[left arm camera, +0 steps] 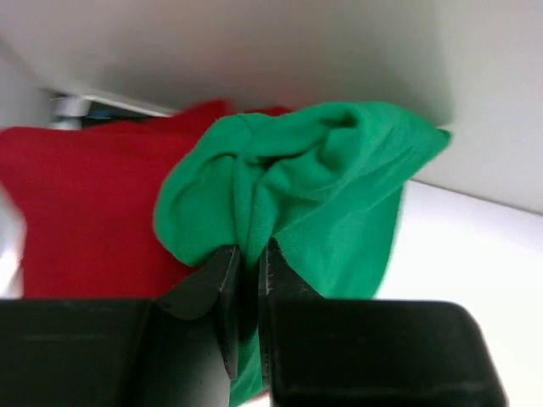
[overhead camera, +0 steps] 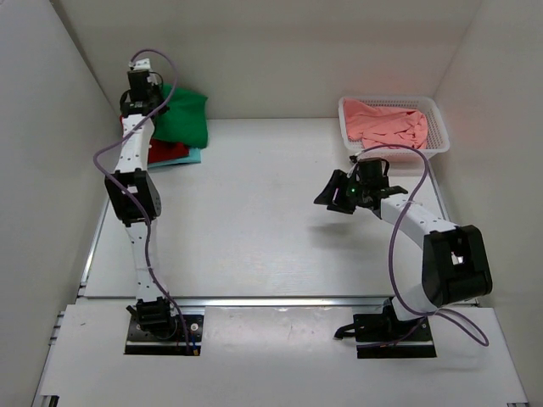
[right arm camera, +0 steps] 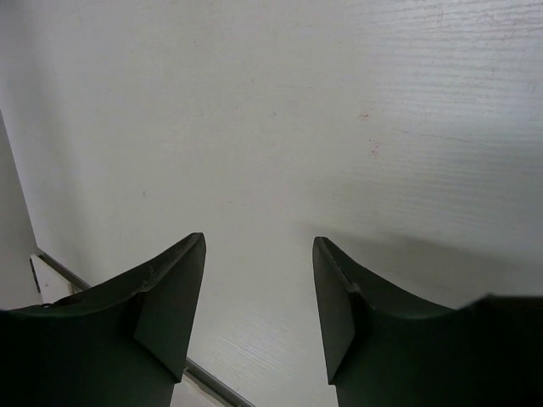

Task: Fold and stack the t-shirts
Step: Put the neatly folded tshirt into the corner of the board with the left arm

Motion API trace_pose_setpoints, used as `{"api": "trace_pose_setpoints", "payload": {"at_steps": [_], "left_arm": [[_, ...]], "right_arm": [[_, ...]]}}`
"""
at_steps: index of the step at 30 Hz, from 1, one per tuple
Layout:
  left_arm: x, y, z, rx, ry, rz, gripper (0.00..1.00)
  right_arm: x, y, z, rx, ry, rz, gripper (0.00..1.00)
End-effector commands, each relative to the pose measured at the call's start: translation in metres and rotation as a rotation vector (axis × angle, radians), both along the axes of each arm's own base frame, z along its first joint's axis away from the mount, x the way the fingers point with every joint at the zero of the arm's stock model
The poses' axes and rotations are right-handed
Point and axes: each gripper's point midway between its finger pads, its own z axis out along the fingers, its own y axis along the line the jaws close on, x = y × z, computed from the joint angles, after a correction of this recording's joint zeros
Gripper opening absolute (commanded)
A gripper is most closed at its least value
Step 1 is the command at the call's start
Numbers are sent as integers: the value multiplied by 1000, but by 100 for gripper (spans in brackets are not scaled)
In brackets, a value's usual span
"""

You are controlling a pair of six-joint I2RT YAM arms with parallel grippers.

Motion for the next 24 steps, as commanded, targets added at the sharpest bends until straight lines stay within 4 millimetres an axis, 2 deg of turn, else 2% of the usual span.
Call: {"api": "trace_pose_setpoints", "payload": {"at_steps": [1,2,3,6,7,11,12,16,19,23,24], "left_arm": [[-10,29,88,19,-173,23,0],[-12,40,84,18,-163,37,0],[-15,44,86,13,-165,37,0],[-21,57,83,-23,-152,38,0],[-22,59,87,-42,-160,39,0],[-24,49,101,-114,-196,-31,0],[-25,46,114,-118,-221,-52,0],[-30,49,135,-197,-273,-78,0],[-34,59,138,-268,-290,-76,0],[-36,67,126,-314,-260,-67,0],[-37,68,129,-310,-264,-73,0]], "right_arm": [[17,11,21,20,-65,16,51],[19,8,22,19,-63,7,51],[18,9,17,7,-49,10,51],[18,11,20,23,-40,14,51],[19,11,21,25,-38,16,51],[22,18,26,26,-21,31,51],[25,20,30,35,-25,33,51],[29,24,33,35,-8,41,51],[29,27,32,34,-5,48,50],[33,27,35,42,-9,41,51],[34,28,34,37,-4,45,51]]}}
